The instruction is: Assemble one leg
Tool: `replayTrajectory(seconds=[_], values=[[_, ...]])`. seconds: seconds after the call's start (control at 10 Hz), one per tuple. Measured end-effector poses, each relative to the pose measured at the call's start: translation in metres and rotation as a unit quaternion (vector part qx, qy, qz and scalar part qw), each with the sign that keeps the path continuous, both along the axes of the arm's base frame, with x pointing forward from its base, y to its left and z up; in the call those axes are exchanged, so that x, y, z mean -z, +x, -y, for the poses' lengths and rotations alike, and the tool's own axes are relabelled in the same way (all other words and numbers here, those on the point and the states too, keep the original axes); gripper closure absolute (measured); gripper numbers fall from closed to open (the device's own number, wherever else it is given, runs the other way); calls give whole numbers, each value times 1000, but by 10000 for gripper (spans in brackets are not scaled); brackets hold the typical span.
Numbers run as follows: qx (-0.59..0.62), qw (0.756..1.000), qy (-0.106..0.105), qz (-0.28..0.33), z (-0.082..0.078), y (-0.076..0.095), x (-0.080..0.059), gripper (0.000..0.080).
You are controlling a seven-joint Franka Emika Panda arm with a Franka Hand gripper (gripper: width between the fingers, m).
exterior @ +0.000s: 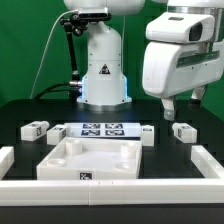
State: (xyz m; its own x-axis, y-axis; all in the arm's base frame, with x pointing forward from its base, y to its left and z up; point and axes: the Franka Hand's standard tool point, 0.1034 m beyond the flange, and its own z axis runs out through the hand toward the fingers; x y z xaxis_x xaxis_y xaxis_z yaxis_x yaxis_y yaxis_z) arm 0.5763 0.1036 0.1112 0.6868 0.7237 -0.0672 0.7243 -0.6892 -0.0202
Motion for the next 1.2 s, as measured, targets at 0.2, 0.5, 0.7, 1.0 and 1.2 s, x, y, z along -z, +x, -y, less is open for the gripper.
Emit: replayTrajectory(seconds=[0.2, 0.5, 0.7, 1.0, 1.2], values=[[-1, 1000, -2, 0, 0, 0, 0, 150], [-1, 1000, -1, 0, 0, 0, 0, 150], [-1, 1000, -1, 0, 0, 0, 0, 150], [-58, 998, 7, 16, 6, -4, 6, 150], [-139, 990, 10, 7, 31, -24, 18, 150]])
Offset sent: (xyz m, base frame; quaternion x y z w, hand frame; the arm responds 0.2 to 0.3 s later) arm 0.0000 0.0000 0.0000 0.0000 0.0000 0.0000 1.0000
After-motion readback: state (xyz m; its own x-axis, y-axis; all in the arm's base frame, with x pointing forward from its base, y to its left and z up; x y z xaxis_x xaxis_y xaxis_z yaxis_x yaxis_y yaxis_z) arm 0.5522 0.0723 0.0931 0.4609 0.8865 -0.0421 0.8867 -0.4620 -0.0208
